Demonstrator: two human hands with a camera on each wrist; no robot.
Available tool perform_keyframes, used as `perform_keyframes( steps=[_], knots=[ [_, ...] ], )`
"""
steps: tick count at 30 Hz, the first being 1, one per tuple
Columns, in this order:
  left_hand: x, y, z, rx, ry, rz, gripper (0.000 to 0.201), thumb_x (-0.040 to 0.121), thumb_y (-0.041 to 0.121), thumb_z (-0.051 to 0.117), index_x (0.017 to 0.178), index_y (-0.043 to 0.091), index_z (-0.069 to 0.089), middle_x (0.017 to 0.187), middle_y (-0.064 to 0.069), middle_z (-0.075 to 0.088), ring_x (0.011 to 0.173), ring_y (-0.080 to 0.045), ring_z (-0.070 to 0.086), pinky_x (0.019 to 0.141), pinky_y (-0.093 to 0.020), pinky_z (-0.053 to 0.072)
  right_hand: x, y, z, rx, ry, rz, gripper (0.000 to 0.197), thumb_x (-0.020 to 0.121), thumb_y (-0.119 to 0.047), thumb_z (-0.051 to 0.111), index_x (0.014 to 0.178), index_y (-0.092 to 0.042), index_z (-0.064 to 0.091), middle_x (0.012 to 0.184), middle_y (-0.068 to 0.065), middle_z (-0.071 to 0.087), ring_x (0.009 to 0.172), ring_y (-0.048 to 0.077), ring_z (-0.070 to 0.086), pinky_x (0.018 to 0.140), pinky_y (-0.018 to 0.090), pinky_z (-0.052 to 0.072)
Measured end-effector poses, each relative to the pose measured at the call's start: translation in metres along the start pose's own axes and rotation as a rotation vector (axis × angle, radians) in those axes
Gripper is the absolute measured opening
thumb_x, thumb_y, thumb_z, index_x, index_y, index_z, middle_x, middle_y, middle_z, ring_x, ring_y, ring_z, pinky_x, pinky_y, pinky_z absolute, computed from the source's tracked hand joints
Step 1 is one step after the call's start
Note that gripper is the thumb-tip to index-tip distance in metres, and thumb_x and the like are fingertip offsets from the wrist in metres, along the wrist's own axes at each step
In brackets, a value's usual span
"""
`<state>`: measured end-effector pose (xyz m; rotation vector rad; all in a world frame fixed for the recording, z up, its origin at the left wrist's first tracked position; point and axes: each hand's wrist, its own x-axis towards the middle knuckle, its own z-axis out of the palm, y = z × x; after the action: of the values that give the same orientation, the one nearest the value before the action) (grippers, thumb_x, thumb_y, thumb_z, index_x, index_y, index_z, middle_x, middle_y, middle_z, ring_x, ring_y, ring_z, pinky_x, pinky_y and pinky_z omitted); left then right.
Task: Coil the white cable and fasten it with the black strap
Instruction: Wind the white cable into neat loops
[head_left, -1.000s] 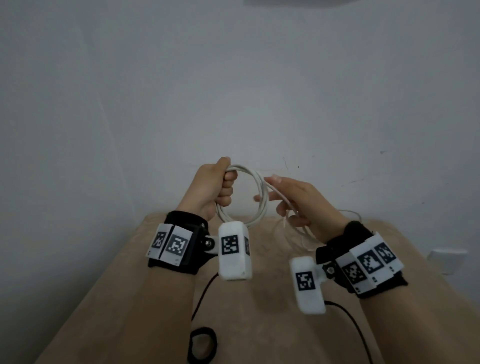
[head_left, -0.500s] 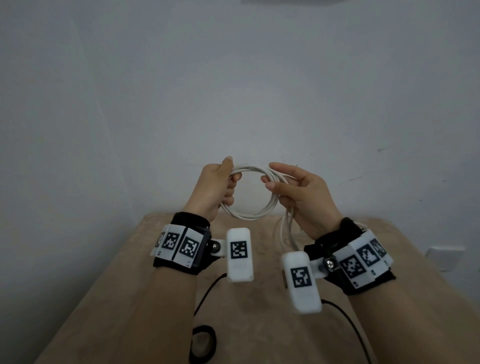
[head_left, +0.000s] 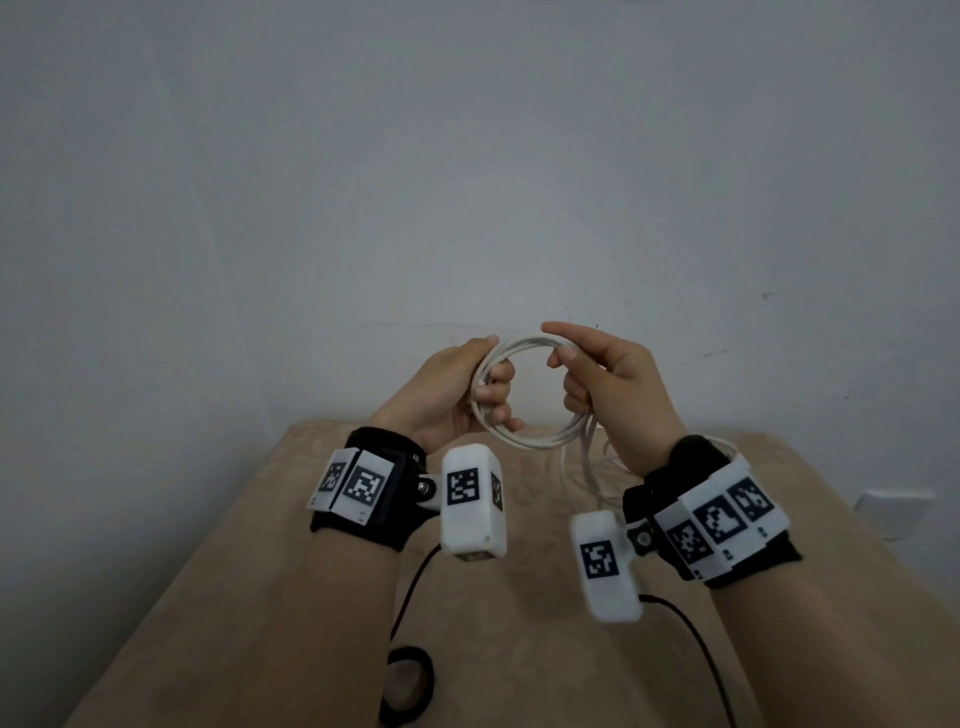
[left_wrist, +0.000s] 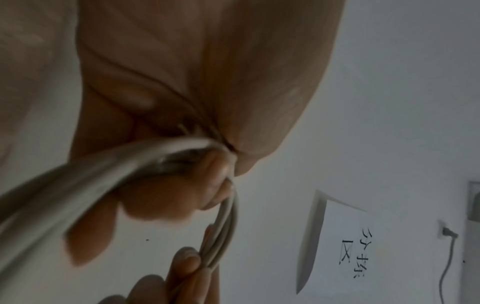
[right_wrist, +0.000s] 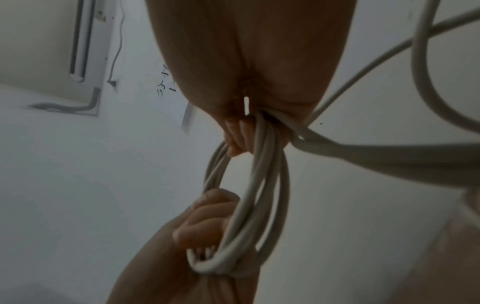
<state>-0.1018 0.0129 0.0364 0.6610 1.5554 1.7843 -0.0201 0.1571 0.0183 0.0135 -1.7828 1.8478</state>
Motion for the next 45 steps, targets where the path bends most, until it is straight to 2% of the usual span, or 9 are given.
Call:
perform_keyframes(
  steps=[5, 12, 16, 19, 27, 31, 34, 38, 45],
  knots=[
    [0.0, -0.002, 0.002, 0.142, 0.0, -0.056, 0.053, 0.098, 0.052, 0.037, 0.07, 0.009, 0.054, 0.044, 0.001, 0.042, 0.041, -0.015, 0.048, 0.057, -0.029, 0.054, -0.002, 0.003, -0.002, -0.221, -0.144, 0.026, 0.026, 0.098, -0.003, 0.046, 0.112, -0.013, 0.065, 0.072, 0.002, 0.053, 0.044, 0.002, 0.036, 0.045, 0.016, 0.033],
    [0.0, -0.004, 0.004, 0.294, 0.061, 0.116, 0.038, 0.095, 0.034, 0.055, 0.063, 0.016, 0.043, 0.045, 0.009, 0.024, 0.037, -0.004, 0.016, 0.037, -0.016, 0.012, -0.004, 0.001, 0.002, -0.266, -0.186, -0.013, 0.02, 0.095, -0.012, 0.055, 0.111, -0.016, 0.065, 0.075, -0.002, 0.062, 0.049, 0.01, 0.047, 0.05, 0.022, 0.044],
    [-0.001, 0.001, -0.002, 0.2, 0.151, 0.18, 0.039, 0.095, 0.033, 0.055, 0.062, 0.018, 0.042, 0.045, 0.009, 0.025, 0.035, -0.004, 0.016, 0.035, -0.014, 0.012, -0.001, -0.004, -0.013, -0.517, -0.242, 0.012, 0.048, 0.079, -0.022, 0.076, 0.124, -0.024, 0.058, 0.082, -0.001, 0.07, 0.072, 0.015, 0.068, 0.075, 0.028, 0.055],
    [-0.005, 0.008, -0.015, 0.124, 0.213, 0.209, 0.039, 0.095, 0.034, 0.054, 0.063, 0.019, 0.04, 0.045, 0.01, 0.024, 0.035, -0.004, 0.016, 0.034, -0.012, 0.013, 0.0, -0.005, -0.026, -0.824, -0.346, 0.038, 0.057, 0.074, -0.027, 0.08, 0.126, -0.028, 0.055, 0.098, -0.013, 0.069, 0.094, 0.002, 0.063, 0.089, 0.024, 0.048],
    [-0.013, 0.014, -0.035, 0.037, 0.306, 0.246, 0.038, 0.097, 0.035, 0.051, 0.065, 0.019, 0.038, 0.044, 0.011, 0.022, 0.033, -0.002, 0.015, 0.035, -0.012, 0.011, 0.002, -0.002, -0.04, -0.901, -0.1, -0.045, 0.007, 0.081, -0.024, 0.074, 0.082, -0.029, 0.068, 0.085, -0.008, 0.068, 0.065, -0.001, 0.058, 0.059, 0.003, 0.039],
    [-0.017, 0.014, -0.046, -0.021, 0.32, 0.228, 0.038, 0.097, 0.036, 0.05, 0.065, 0.019, 0.037, 0.044, 0.011, 0.022, 0.034, -0.002, 0.015, 0.035, -0.014, 0.011, 0.004, -0.001, -0.043, -0.558, 0.027, 0.033, 0.007, 0.08, -0.018, 0.075, 0.084, -0.02, 0.07, 0.073, -0.005, 0.064, 0.07, 0.006, 0.058, 0.067, 0.009, 0.045],
    [-0.015, 0.013, -0.044, -0.032, 0.316, 0.227, 0.038, 0.097, 0.036, 0.05, 0.065, 0.019, 0.037, 0.044, 0.012, 0.022, 0.034, -0.002, 0.015, 0.033, -0.014, 0.012, 0.003, 0.0, -0.043, -0.195, 0.04, 0.282, 0.026, 0.075, -0.011, 0.077, 0.098, -0.008, 0.066, 0.074, 0.004, 0.059, 0.06, 0.011, 0.059, 0.056, 0.018, 0.052],
    [-0.016, 0.012, -0.051, -0.075, 0.352, 0.237, 0.038, 0.097, 0.036, 0.05, 0.066, 0.019, 0.037, 0.044, 0.012, 0.021, 0.033, -0.001, 0.015, 0.032, -0.014, 0.013, 0.007, -0.002, -0.047, 0.3, 0.114, 0.543, 0.016, 0.079, -0.014, 0.07, 0.085, 0.0, 0.064, 0.077, 0.007, 0.06, 0.049, 0.006, 0.06, 0.048, 0.012, 0.05],
    [-0.014, 0.011, -0.051, -0.067, 0.336, 0.203, 0.038, 0.097, 0.037, 0.05, 0.066, 0.019, 0.037, 0.044, 0.012, 0.021, 0.033, -0.002, 0.015, 0.033, -0.015, 0.011, 0.009, 0.009, -0.041, 0.557, 0.221, 0.455, 0.017, 0.092, 0.008, 0.048, 0.083, 0.003, 0.062, 0.074, 0.013, 0.067, 0.064, 0.016, 0.071, 0.057, 0.019, 0.056]
  ],
)
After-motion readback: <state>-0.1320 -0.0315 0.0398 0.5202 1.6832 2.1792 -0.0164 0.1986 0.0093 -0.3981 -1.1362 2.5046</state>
